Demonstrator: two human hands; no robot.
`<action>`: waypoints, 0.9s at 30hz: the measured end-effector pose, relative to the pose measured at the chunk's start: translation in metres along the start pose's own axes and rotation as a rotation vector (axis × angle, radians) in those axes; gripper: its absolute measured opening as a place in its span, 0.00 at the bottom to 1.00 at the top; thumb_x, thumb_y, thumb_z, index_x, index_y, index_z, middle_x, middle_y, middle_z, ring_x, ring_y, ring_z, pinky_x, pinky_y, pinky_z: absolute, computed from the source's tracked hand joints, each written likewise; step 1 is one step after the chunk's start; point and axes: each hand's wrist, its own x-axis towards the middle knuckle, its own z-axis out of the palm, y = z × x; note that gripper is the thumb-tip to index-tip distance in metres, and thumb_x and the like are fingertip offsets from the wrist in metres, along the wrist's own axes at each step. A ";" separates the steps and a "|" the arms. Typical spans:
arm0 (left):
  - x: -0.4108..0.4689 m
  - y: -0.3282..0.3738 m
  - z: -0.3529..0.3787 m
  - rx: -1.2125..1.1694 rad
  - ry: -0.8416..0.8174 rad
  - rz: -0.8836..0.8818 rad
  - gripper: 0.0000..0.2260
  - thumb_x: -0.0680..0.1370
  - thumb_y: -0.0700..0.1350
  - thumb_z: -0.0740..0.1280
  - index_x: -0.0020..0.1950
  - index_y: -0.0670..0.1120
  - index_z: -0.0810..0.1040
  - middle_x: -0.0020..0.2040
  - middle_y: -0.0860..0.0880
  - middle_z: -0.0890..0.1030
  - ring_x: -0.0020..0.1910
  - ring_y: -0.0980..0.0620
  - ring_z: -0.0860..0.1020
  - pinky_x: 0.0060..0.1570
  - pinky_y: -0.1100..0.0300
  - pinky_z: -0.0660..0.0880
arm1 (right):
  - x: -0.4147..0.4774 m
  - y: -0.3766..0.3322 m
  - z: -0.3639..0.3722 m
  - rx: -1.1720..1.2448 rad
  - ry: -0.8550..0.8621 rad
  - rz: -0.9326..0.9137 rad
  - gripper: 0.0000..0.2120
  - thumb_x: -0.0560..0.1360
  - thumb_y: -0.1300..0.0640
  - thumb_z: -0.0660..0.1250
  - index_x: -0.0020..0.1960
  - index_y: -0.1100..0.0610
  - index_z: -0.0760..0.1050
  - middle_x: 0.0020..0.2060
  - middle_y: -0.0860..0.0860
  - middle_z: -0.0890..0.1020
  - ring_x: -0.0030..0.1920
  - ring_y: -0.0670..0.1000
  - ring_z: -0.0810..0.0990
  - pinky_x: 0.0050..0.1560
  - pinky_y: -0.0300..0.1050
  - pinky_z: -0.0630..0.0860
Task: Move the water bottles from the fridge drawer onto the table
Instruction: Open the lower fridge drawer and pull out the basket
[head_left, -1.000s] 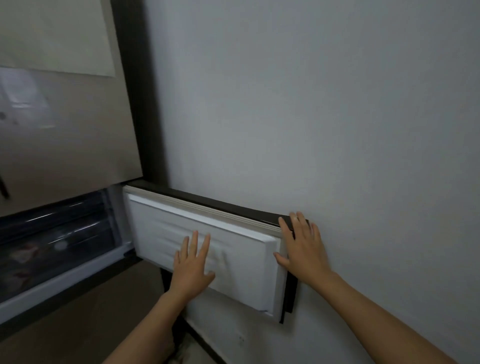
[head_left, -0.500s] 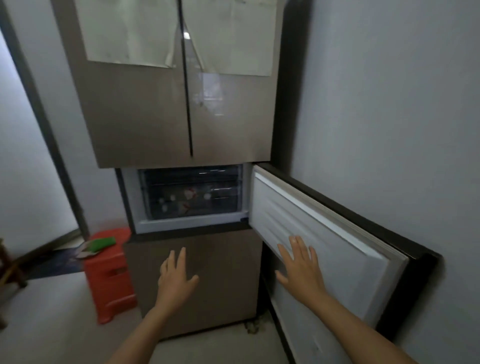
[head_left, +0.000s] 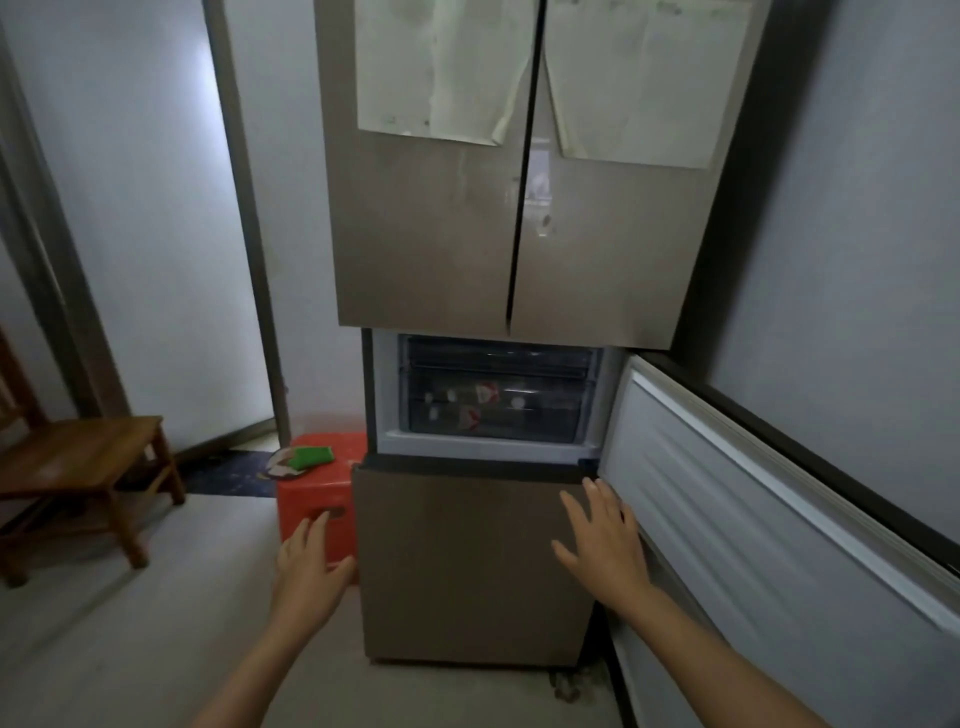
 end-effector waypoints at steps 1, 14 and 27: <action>0.007 -0.007 -0.006 -0.025 0.004 -0.012 0.28 0.74 0.44 0.66 0.72 0.44 0.60 0.72 0.40 0.63 0.71 0.41 0.60 0.69 0.45 0.59 | 0.007 -0.008 -0.005 0.047 -0.005 0.000 0.34 0.57 0.42 0.78 0.58 0.57 0.77 0.58 0.62 0.78 0.60 0.61 0.77 0.53 0.58 0.75; 0.067 -0.038 -0.011 -0.197 -0.108 0.035 0.22 0.76 0.40 0.64 0.69 0.42 0.66 0.67 0.40 0.69 0.61 0.43 0.71 0.61 0.50 0.70 | 0.057 -0.070 0.006 0.489 -0.164 0.176 0.31 0.77 0.46 0.59 0.75 0.53 0.51 0.74 0.54 0.56 0.73 0.54 0.55 0.70 0.50 0.57; 0.120 0.017 0.066 -0.184 -0.213 -0.012 0.20 0.76 0.43 0.65 0.67 0.44 0.68 0.65 0.41 0.72 0.63 0.43 0.71 0.63 0.48 0.69 | 0.120 -0.013 0.035 0.585 -0.147 0.144 0.29 0.77 0.47 0.61 0.74 0.52 0.54 0.73 0.53 0.59 0.72 0.52 0.58 0.71 0.50 0.58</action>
